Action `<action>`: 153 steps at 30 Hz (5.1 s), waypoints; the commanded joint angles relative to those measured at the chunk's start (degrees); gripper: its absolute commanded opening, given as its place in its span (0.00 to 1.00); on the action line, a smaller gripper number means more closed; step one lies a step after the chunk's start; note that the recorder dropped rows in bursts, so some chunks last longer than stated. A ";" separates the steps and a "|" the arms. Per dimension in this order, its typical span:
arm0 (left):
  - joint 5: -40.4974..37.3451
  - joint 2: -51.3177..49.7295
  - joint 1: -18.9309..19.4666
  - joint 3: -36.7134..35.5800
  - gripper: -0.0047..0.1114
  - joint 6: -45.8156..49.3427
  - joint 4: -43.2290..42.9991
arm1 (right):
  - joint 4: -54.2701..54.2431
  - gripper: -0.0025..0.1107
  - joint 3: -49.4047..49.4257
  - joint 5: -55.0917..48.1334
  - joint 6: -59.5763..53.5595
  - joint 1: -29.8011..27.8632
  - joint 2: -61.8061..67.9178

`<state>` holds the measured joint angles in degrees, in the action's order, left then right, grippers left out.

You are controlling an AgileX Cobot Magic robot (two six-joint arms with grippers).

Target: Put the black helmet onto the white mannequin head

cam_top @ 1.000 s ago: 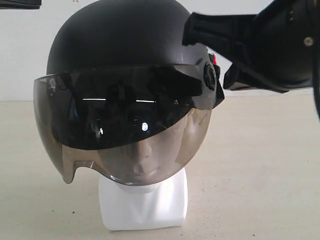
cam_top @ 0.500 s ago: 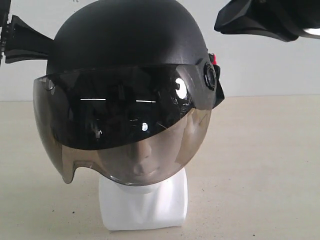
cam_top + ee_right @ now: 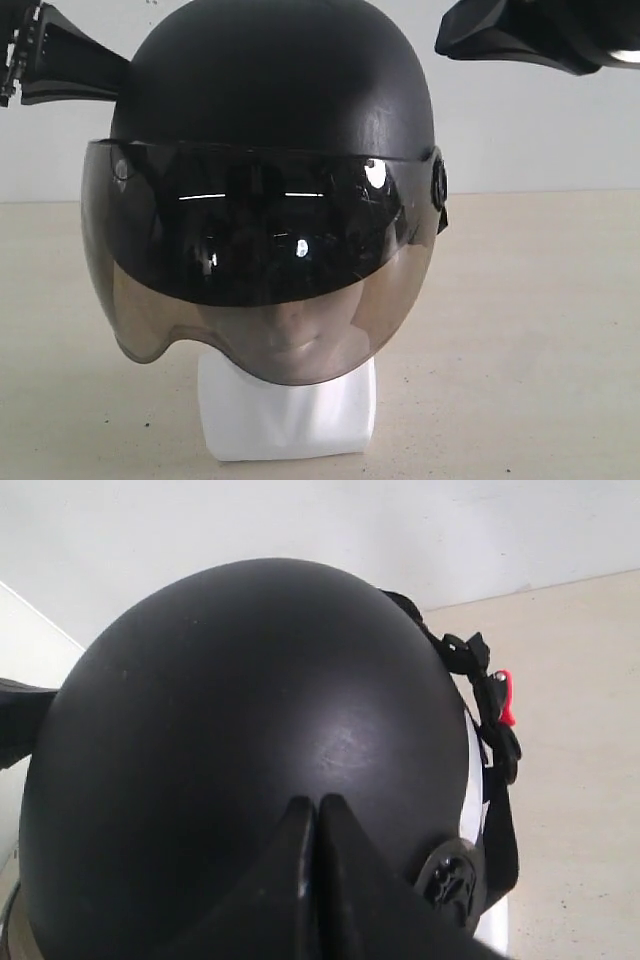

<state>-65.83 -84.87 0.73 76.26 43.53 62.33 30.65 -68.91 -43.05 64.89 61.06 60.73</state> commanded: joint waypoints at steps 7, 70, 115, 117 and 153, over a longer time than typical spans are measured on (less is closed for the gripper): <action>-4.13 5.35 -1.47 -2.71 0.08 -3.21 1.49 | 2.78 0.02 0.25 0.14 0.46 0.09 0.00; -4.13 16.21 -9.61 -8.15 0.08 -0.86 -10.57 | -23.08 0.02 0.25 3.21 -26.56 0.09 5.12; -4.13 17.09 -12.80 -13.74 0.08 -3.39 -16.34 | -24.55 0.02 0.25 -11.12 -27.46 0.09 7.43; -4.13 17.09 -12.80 -13.74 0.08 -3.39 -16.58 | -24.38 0.02 0.25 -11.48 -27.46 0.09 7.43; -4.13 38.77 -12.80 -14.96 0.08 -13.23 -13.92 | -11.08 0.02 0.25 -19.13 -23.85 0.09 -22.77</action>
<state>-69.74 -46.47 -11.83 61.55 31.10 47.46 19.04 -68.78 -61.98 40.98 61.15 39.73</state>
